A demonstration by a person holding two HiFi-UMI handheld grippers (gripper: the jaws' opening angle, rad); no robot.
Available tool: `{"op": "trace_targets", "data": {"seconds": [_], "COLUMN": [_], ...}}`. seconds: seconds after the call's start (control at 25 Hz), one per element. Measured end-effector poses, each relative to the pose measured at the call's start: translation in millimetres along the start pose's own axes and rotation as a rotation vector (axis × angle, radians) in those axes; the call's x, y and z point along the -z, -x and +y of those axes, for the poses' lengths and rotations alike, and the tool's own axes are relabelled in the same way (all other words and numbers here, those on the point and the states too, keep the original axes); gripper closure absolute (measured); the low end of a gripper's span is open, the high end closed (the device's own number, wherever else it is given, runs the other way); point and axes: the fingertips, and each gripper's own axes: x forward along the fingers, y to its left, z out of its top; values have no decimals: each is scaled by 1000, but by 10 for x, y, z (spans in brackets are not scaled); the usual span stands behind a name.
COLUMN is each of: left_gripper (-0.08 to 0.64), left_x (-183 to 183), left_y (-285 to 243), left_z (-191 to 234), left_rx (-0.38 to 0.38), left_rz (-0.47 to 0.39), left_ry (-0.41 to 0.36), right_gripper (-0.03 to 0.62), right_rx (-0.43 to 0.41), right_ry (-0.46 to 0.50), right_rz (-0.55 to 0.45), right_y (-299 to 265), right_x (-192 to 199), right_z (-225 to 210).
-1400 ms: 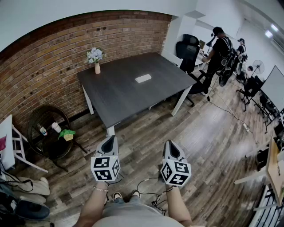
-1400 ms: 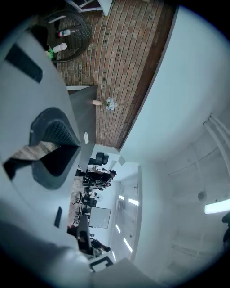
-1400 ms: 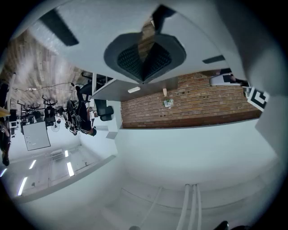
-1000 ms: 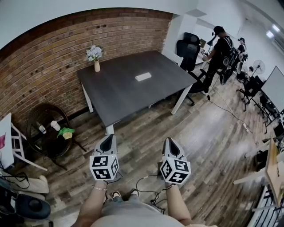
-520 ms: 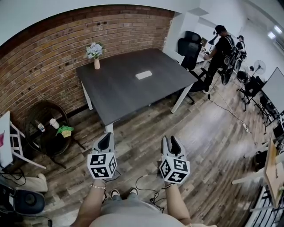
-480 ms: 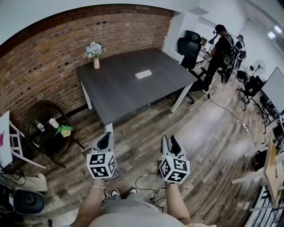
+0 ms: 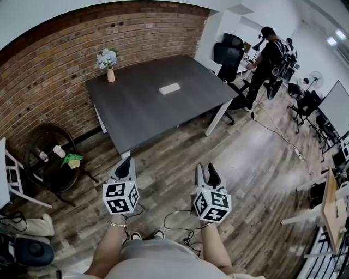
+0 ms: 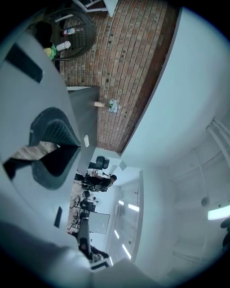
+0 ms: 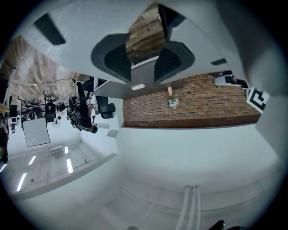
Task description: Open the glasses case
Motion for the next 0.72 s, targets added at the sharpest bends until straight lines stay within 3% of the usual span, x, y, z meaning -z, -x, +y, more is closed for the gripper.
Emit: {"op": "trace_targets", "data": {"seconds": [0.32,0.72], "left_gripper": [557,556], "left_x": [49,106], "left_y": [-277,-828], "left_z": [-315,-557], "left_rx": [-21,8], "left_rz": [3,41], "left_ry": [4,-29], "right_gripper": [434,454], "right_rx": [-15,-8], "right_ry": [-24,-93], "right_rz": [13,53], "right_y": [-129,-494], "right_x": [85,219], "right_z": [-482,-896]}}
